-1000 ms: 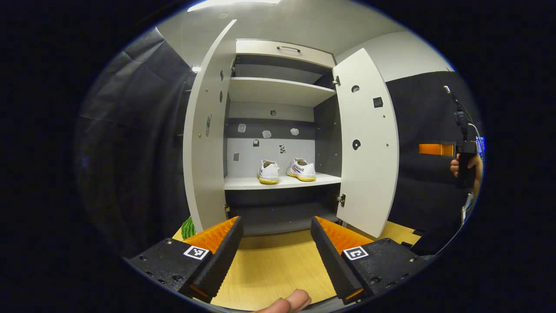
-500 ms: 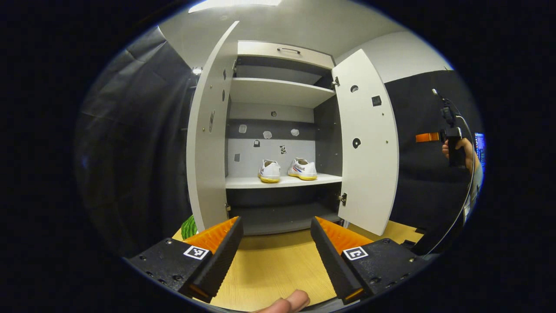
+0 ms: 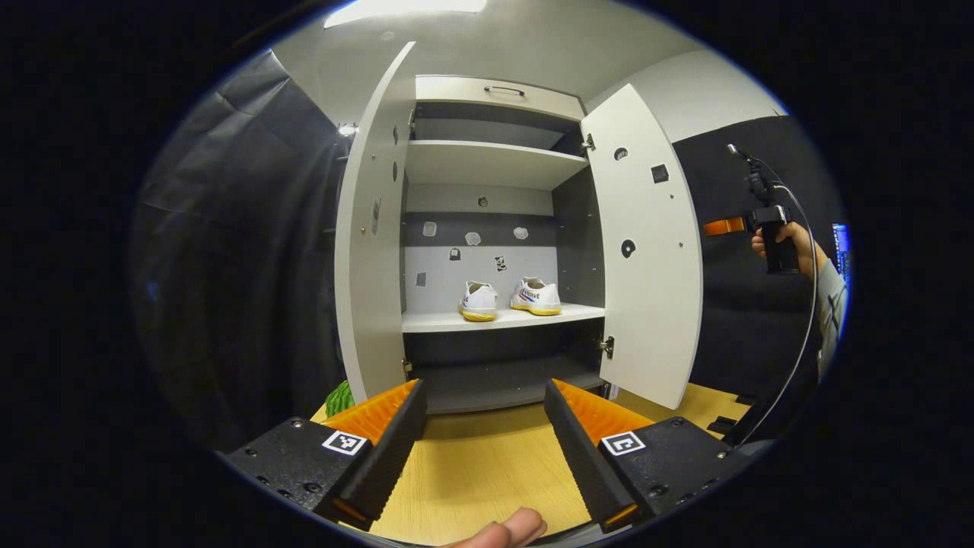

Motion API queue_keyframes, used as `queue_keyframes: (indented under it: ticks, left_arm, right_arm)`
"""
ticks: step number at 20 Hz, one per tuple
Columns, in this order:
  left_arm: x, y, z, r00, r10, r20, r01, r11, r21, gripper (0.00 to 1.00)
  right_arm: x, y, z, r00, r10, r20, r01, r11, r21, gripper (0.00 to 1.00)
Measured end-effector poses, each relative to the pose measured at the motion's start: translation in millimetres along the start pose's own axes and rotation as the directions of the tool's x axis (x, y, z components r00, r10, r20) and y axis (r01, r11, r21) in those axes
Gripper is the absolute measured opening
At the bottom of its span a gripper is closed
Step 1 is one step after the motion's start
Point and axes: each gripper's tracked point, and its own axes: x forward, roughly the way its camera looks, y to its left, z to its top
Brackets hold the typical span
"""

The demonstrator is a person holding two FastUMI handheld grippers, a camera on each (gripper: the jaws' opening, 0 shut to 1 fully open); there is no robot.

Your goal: Grab one shoe with the right hand and put it into the shoe cabinet, grab the other shoe with the left hand and put it into the shoe cabinet; then close the right door with the right hand and the left door with the left hand.

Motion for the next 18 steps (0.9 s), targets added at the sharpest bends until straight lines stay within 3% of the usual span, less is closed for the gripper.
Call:
queue_keyframes:
  ticks: [10,11,12,18]
  left_arm:
    - [-6,7,5,1.0,0.009,0.024,-0.008,1.0,-0.014,0.96]
    - [-7,8,5,1.0,0.012,0.027,-0.012,1.0,-0.01,0.96]
    - [-8,9,6,0.999,0.012,0.031,-0.012,1.0,-0.006,0.96]
    - [-10,7,2,1.0,0.011,0.027,-0.011,1.0,-0.015,0.96]
  right_arm:
    - [12,62,-2,0.996,0.082,-0.028,-0.081,0.997,0.01,0.98]
    - [9,60,-1,0.997,0.072,-0.028,-0.072,0.997,-0.006,0.98]
    - [11,60,2,0.998,0.064,-0.017,-0.064,0.998,-0.009,0.91]
    - [5,73,-1,0.998,0.052,-0.03,-0.051,0.998,0.026,0.92]
